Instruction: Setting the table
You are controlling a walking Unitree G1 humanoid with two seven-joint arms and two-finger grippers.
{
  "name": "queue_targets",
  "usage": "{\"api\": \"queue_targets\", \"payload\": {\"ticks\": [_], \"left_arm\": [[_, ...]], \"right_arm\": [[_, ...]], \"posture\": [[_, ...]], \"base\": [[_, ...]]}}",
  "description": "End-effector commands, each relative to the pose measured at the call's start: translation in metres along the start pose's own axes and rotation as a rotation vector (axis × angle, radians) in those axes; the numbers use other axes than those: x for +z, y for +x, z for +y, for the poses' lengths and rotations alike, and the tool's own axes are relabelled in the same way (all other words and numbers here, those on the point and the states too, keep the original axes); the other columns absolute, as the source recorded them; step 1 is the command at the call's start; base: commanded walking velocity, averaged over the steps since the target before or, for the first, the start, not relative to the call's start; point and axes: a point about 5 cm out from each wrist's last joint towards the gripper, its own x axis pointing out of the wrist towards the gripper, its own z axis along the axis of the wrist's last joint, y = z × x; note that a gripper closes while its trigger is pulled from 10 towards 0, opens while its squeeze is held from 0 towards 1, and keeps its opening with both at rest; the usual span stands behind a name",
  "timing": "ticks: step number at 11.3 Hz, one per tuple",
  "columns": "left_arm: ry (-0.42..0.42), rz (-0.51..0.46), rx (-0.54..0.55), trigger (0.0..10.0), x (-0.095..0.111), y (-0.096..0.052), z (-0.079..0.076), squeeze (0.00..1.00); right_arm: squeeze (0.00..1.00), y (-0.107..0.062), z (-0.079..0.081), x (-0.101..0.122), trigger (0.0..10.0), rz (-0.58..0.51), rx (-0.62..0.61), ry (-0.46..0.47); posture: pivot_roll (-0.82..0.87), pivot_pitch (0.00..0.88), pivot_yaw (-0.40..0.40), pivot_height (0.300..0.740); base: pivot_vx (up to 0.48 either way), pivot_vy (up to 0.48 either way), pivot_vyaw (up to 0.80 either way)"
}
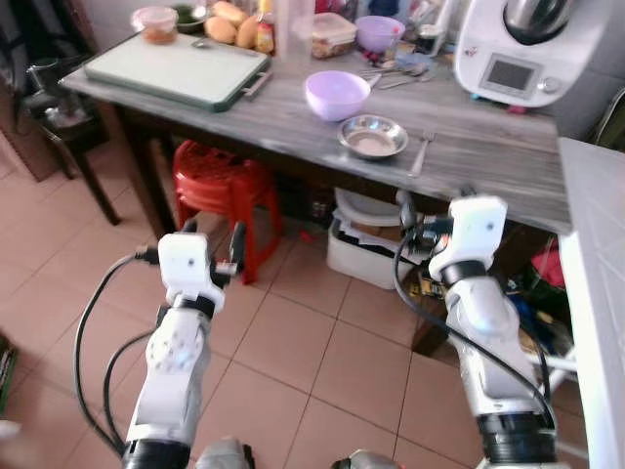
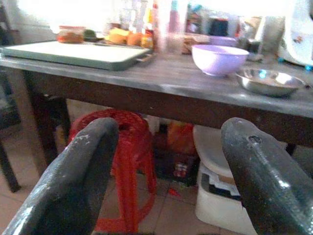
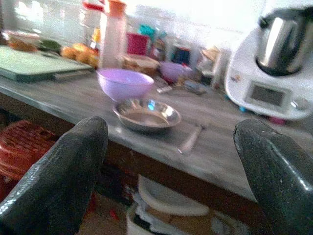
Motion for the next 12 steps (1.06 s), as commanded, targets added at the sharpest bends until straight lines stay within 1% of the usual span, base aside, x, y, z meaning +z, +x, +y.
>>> {"api": "queue_targets", "payload": {"ticks": [1,2,3,4,6,8,10,12], "left_arm": [[0.001,-0.001,-0.025,10.0,-0.001,0.0,-0.003,0.0],[0.0,-0.006,-0.024,10.0,0.0,0.0,-0.003,0.0],[-0.002,-0.011,-0.029,10.0,0.002,0.001,-0.002,0.0],[0.001,-0.015,-0.029,10.0,0.003,-0.001,0.0,0.0],[0.008,-0.012,-0.034,10.0,0.004,-0.003,0.0,0.0],[0.011,-0.014,-0.033,10.0,0.006,-0.001,0.002,0.0],[0.011,-0.012,-0.041,10.0,0.007,-0.004,0.002,0.0],[0.01,-0.009,-0.044,10.0,0.007,-0.004,0.001,0.0]], "right_arm": [[0.0,-0.004,-0.002,-0.001,10.0,0.001,-0.008,-0.002],[0.0,-0.003,0.0,-0.002,10.0,0.0,0.0,-0.006],[0.0,0.002,0.003,0.002,10.0,-0.023,0.035,-0.02],[0.0,0.006,0.003,0.006,10.0,-0.034,0.045,-0.032],[0.0,0.007,0.002,0.005,10.0,-0.029,0.04,-0.021],[0.0,0.005,0.005,0.005,10.0,-0.03,0.047,-0.016],[0.0,0.001,0.005,0.002,10.0,-0.016,0.05,-0.02],[0.0,0.001,0.004,0.002,10.0,-0.014,0.049,-0.023]], "posture": [[-0.02,0.0,-0.039,0.74],[-0.03,0.002,-0.034,0.74],[-0.03,0.014,-0.028,0.74],[-0.03,0.032,-0.022,0.74],[-0.03,0.054,-0.017,0.74],[-0.04,0.079,-0.013,0.74],[-0.04,0.097,-0.013,0.74],[-0.04,0.101,-0.015,0.74]], "base": [[0.0,-0.274,-0.8],[0.0,-0.352,-0.66],[0.0,-0.36,0.0],[0.0,-0.364,0.0],[0.0,-0.375,0.0],[0.0,-0.398,-0.7],[0.0,-0.394,0.0],[0.0,-0.366,0.0]]}}
